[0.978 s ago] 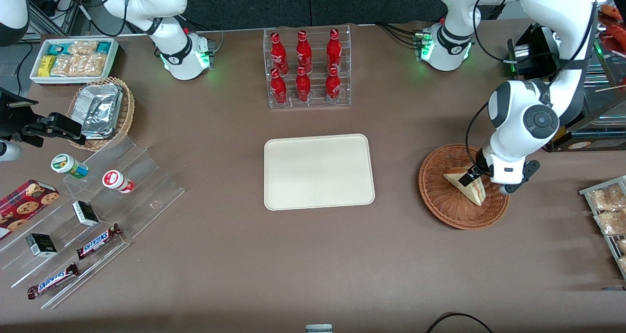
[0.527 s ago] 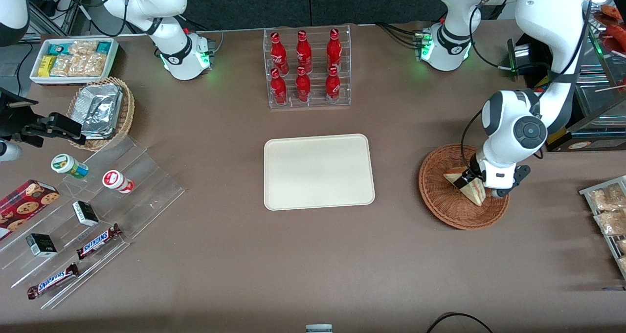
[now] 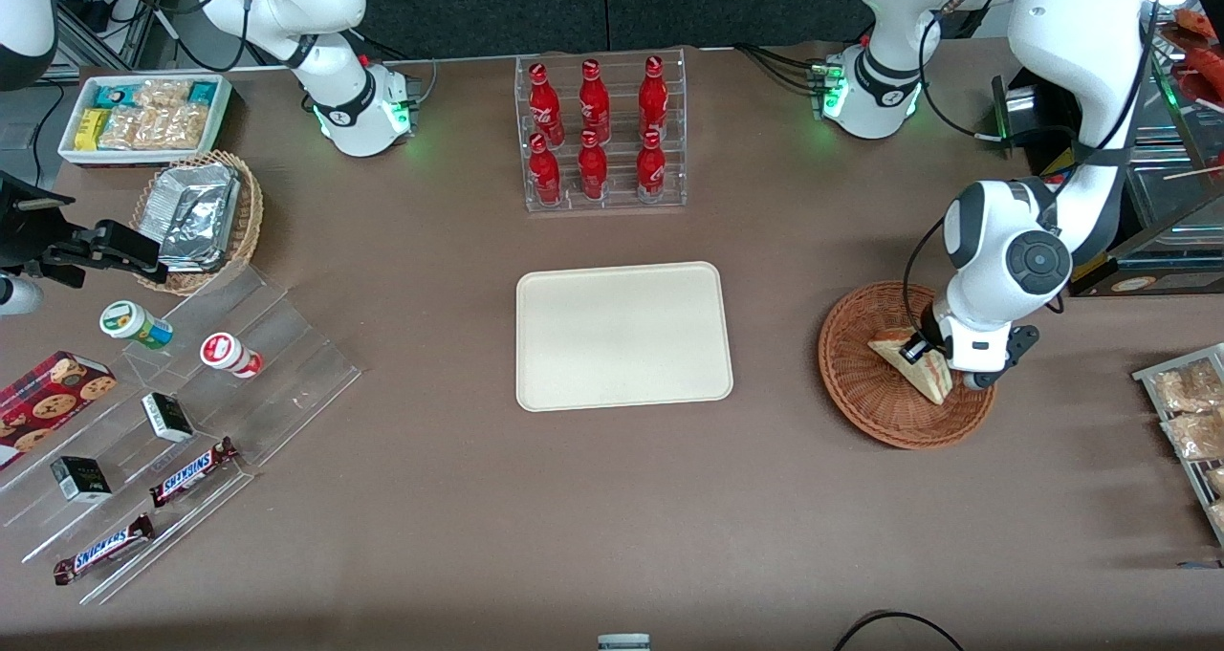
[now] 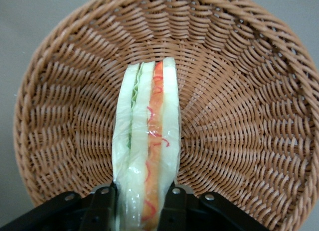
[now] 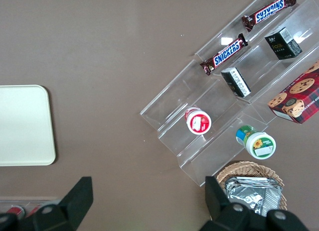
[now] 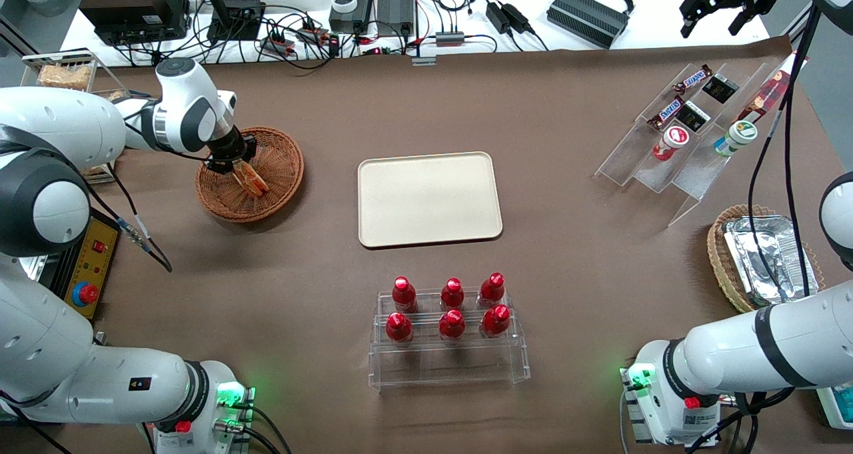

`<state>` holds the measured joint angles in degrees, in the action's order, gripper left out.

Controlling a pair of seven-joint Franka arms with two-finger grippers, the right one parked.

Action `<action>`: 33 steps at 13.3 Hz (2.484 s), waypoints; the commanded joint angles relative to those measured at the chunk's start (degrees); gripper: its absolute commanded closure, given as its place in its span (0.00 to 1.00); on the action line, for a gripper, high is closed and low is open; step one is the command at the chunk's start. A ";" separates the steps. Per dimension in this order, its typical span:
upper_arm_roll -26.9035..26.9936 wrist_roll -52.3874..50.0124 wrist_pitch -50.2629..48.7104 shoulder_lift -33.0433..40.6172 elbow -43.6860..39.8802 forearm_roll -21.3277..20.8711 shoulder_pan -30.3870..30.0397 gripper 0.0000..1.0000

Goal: Place sandwich from basket to tray
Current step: 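Close the left gripper on the wrapped sandwich, then lift the sandwich and carry it with the left gripper to the tray, then lower the sandwich onto the cream tray and open the left gripper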

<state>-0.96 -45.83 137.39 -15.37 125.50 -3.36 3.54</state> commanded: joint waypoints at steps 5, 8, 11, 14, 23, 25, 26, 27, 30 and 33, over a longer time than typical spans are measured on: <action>-2.90 -0.49 -30.83 5.62 -18.06 -5.34 5.68 1.00; -5.19 -0.58 -35.97 4.66 -25.11 -4.11 11.65 1.00; -5.45 -0.58 -34.57 -2.61 -31.43 -0.25 19.90 1.00; -5.54 -0.58 -31.50 -10.36 -36.46 -0.16 27.03 1.00; -5.37 -3.72 -14.01 -23.64 -39.01 -3.32 39.79 1.00; -5.19 -5.06 -13.38 -25.14 -39.45 -3.49 40.84 1.00; -5.19 -5.15 -13.38 -25.67 -39.63 -3.58 41.28 1.00; -5.10 -5.24 -13.38 -25.85 -39.54 -3.58 41.46 1.00; -5.10 -5.33 -13.38 -26.46 -39.37 -3.49 41.46 1.00; -5.10 -6.82 -13.47 -26.47 -39.63 -3.49 41.38 0.01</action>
<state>-6.87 -50.43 124.24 -41.12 87.75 -5.69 43.96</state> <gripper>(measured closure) 0.678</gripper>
